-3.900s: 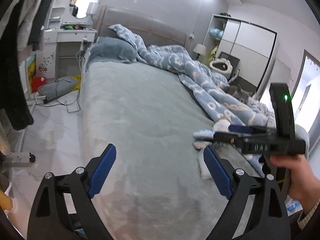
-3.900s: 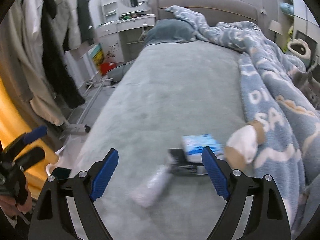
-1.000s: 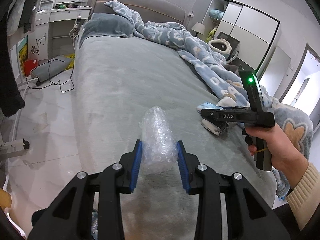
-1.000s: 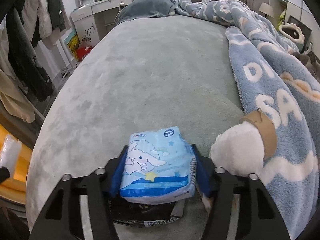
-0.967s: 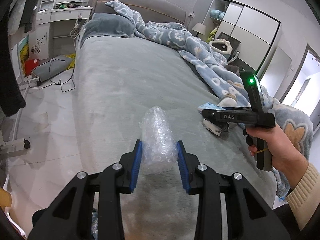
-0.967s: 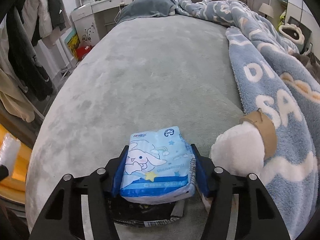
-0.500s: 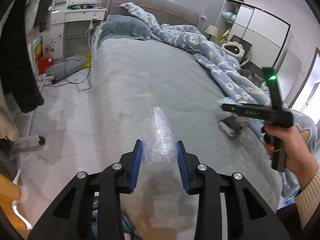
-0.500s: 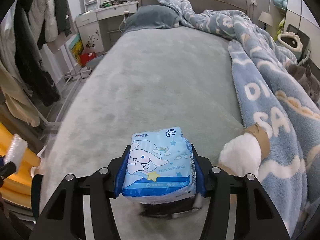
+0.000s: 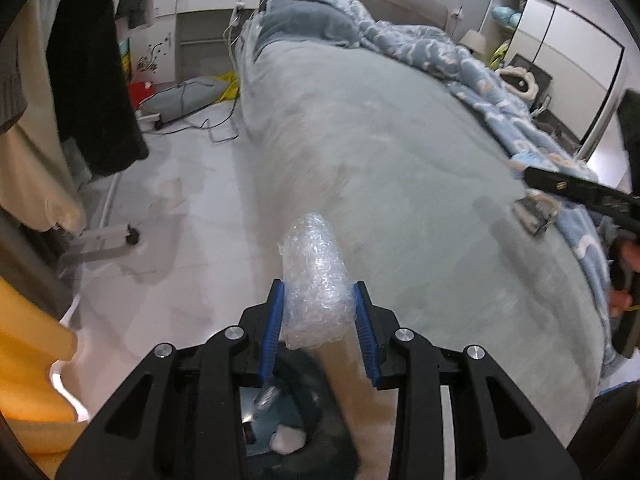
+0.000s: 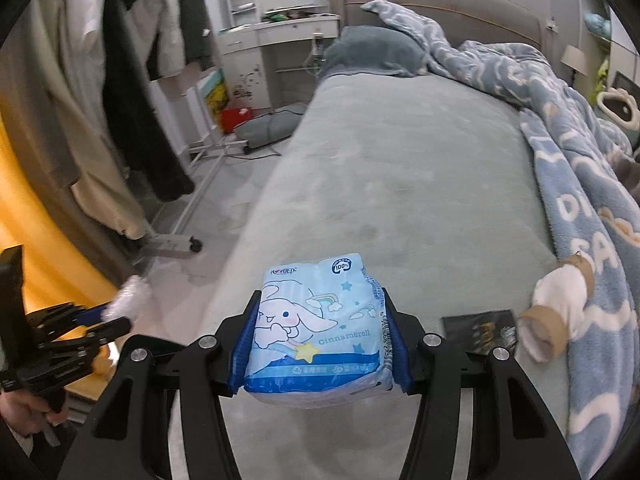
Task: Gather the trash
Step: 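Carry the bubble-wrap roll with the left tool over the green bin and release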
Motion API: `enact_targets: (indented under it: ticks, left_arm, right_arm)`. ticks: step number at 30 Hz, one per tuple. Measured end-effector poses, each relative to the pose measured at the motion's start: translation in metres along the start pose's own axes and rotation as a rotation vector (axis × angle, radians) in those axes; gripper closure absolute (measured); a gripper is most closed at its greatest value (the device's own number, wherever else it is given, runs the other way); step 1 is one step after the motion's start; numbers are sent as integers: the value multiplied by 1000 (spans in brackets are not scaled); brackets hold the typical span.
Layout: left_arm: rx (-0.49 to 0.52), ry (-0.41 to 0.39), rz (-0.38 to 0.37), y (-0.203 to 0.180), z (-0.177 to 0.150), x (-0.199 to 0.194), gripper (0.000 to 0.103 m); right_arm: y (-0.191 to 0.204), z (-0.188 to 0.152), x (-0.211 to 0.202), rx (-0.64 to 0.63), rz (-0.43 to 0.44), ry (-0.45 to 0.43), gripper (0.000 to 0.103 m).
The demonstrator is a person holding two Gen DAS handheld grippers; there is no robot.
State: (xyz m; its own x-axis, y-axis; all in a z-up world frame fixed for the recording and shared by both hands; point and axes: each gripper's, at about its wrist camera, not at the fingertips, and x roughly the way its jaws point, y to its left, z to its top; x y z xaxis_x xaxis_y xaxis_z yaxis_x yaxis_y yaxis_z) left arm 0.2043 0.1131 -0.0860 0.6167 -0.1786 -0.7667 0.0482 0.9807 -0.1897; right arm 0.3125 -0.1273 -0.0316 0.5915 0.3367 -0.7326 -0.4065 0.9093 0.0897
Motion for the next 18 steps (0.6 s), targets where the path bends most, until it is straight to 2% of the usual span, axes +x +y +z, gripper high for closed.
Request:
enact_targets:
  ticks: [7,18]
  left_arm:
    - [-17,82,25,19,-19,7,66]
    - [-62,221,36,42,-48,21,66]
  right_arm:
    - [42,-19,-15,-17,69,-1,47]
    - [92,-46,-21,-48,130,35,47]
